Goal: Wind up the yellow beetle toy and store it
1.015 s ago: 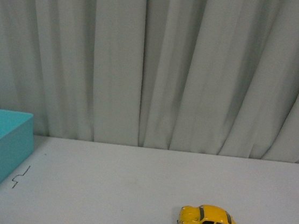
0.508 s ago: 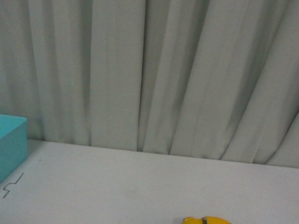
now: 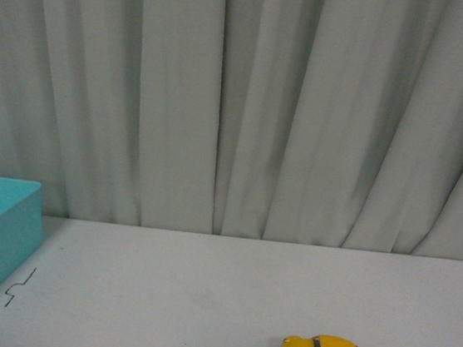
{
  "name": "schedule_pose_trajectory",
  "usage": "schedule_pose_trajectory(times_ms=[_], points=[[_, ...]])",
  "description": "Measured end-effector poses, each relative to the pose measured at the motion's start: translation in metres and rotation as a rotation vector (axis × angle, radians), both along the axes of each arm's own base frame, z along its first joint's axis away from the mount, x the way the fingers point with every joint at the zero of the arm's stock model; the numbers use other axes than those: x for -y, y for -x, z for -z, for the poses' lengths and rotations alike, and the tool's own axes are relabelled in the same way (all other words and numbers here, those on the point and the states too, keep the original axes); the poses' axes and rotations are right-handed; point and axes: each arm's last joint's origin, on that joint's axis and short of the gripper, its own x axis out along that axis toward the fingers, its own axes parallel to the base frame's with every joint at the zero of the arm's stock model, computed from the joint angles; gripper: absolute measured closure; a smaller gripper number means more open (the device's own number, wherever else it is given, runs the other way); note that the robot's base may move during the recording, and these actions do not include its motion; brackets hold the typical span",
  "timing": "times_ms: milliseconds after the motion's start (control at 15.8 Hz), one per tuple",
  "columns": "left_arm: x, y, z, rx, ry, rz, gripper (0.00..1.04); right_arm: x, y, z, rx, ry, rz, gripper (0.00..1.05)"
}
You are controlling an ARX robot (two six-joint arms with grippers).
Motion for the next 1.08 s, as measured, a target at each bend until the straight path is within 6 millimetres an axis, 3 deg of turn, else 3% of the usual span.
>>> schedule_pose_trajectory(times_ms=[127, 254, 444, 571, 635, 698, 762, 888, 952, 1079], points=[[0.0, 0.0, 0.0, 0.0, 0.0, 0.0, 0.07, 0.006, -0.001, 0.001, -0.023, -0.192, -0.014, 0.07], [0.0, 0.0, 0.0, 0.0, 0.0, 0.0, 0.07, 0.043, -0.013, 0.0, 0.001, -0.264, 0.087, 0.07], [0.0, 0.0, 0.0, 0.0, 0.0, -0.002, 0.07, 0.091, -0.04, -0.011, 0.061, -0.206, 0.208, 0.07], [0.0, 0.0, 0.0, 0.0, 0.0, 0.0, 0.07, 0.113, -0.077, -0.023, 0.095, -0.154, 0.203, 0.07], [0.0, 0.0, 0.0, 0.0, 0.0, 0.0, 0.07, 0.122, -0.123, -0.021, 0.046, -0.16, 0.138, 0.07], [0.0, 0.0, 0.0, 0.0, 0.0, 0.0, 0.07, 0.091, -0.228, -0.033, 0.043, -0.033, -0.238, 0.07], [0.0, 0.0, 0.0, -0.001, 0.0, 0.0, 0.07, 0.042, -0.277, -0.031, -0.046, 0.148, -0.755, 0.07], [0.0, 0.0, 0.0, 0.0, 0.0, 0.0, 0.07, 0.029, -0.298, -0.013, -0.179, 0.27, -0.972, 0.07], [0.0, 0.0, 0.0, 0.0, 0.0, 0.0, 0.07, 0.028, -0.302, 0.0, -0.238, 0.311, -1.032, 0.07], [0.0, 0.0, 0.0, 0.0, 0.0, 0.0, 0.07, 0.026, -0.304, 0.007, -0.266, 0.329, -1.067, 0.07]])
